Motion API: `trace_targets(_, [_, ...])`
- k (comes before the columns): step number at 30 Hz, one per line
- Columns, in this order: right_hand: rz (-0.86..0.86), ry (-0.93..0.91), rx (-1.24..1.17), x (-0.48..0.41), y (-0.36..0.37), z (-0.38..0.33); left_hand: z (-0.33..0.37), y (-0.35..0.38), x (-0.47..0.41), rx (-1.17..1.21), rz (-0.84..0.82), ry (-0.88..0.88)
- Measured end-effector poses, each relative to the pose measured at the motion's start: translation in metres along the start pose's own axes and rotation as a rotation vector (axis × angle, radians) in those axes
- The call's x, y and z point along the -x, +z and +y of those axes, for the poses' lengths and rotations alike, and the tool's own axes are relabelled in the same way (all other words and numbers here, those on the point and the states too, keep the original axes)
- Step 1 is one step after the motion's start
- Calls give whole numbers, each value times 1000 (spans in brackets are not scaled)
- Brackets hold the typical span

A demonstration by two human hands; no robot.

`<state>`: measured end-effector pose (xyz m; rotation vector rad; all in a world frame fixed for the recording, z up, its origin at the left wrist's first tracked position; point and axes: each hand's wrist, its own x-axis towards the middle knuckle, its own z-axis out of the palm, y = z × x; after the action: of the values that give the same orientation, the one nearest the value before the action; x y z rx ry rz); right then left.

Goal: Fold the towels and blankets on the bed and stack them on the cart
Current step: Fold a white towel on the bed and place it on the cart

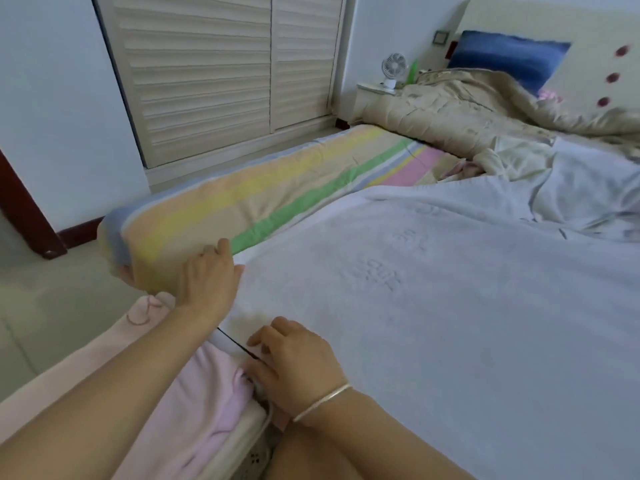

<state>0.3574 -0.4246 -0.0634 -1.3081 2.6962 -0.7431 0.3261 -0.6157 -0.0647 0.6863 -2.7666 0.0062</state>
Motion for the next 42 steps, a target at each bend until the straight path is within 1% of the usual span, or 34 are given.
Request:
trace_targets(2, [9,-23,-107,26,-18,0,29,-2,10,28,77,96])
trace_targets(3, [44,-14,-129,39,-27,4,47,-6,17,92,96,151])
trace_targets(4, [109,14,-100,59,-38,13,72,-9,27,185,104,224])
trace_targets(6, [266,117,68,103,-54,40,128,-18,56,368,66,371])
trace_targets(7, [318,196,182,131,-64,57,160,-21,76,442,39,453])
trace_targets(8, [327,298,280,156,-73,71,186,-24,96,508,13,534])
trace_targets(9, [297,453,366,187,-86,86,218,-28,119,570,-18,622])
trace_targets(10, [233,624,408,220,-99,98,248,-33,143,615,-50,704])
trace_targets(12, [134,870,433,282,-113,118,291,-38,183,626,-136,810])
trace_targets(13, [108,949,440,315,-121,120,312,-42,205,619,-177,860])
trace_targets(16, [71,1019,425,395,-136,114,354,-50,262,578,-235,1013])
trace_targets(18, [131,1053,395,439,-142,114,373,-56,296,567,-271,1148])
trace_targets(20, [155,1094,493,476,-150,122,389,-59,320,592,-306,1263])
trace_targets(22, [248,1142,568,510,-159,136,402,-65,338,653,-271,1369])
trace_targets(23, [275,1168,537,527,-164,141,410,-67,348,693,-225,1417])
trace_targets(25, [348,1161,514,548,-176,154,418,-70,357,736,-167,1476])
trace_targets(27, [372,1202,505,569,-191,160,429,-77,367,719,-125,1499])
trace_targets(30, [449,1268,540,598,-207,170,446,-83,379,717,-141,1481])
trace_targets(32, [440,1255,566,616,-214,175,456,-88,384,680,-237,1471])
trace_targets(33, [426,1233,569,626,-218,175,462,-92,384,643,-334,1467])
trace_targets(35, [390,1153,545,639,-225,170,471,-102,376,544,-583,1469])
trace_targets(36, [377,1111,528,645,-227,168,477,-107,371,502,-664,1478])
trace_targets(38, [404,1081,450,653,-228,163,492,-113,365,434,-764,1490])
trace_targets(39, [458,1105,357,657,-231,162,501,-116,367,424,-801,1478])
trace_targets(40, [549,1138,228,660,-234,163,510,-117,371,435,-826,1454])
trace_targets(42, [747,1235,-14,671,-247,173,533,-118,387,485,-791,1422])
